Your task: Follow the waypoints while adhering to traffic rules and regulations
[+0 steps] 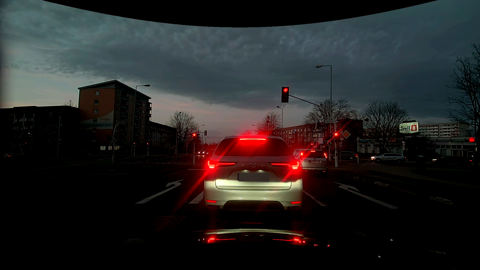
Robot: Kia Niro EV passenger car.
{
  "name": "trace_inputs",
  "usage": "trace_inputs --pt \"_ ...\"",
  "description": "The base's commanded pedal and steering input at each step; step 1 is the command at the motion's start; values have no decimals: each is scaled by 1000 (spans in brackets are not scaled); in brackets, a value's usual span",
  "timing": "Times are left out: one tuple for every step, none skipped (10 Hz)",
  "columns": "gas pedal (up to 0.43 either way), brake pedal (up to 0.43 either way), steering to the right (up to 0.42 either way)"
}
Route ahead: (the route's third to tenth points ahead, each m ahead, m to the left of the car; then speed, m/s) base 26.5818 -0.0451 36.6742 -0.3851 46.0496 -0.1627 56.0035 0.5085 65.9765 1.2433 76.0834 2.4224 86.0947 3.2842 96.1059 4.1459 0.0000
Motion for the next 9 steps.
trace_inputs --pt "0 341 -10" --pt "0 341 -10" --pt "0 341 -10" --pt "0 341 -10" --pt "0 341 -10" --pt "0 341 -10" --pt "0 341 -10" --pt "0 341 -10" --pt "0 341 -10"
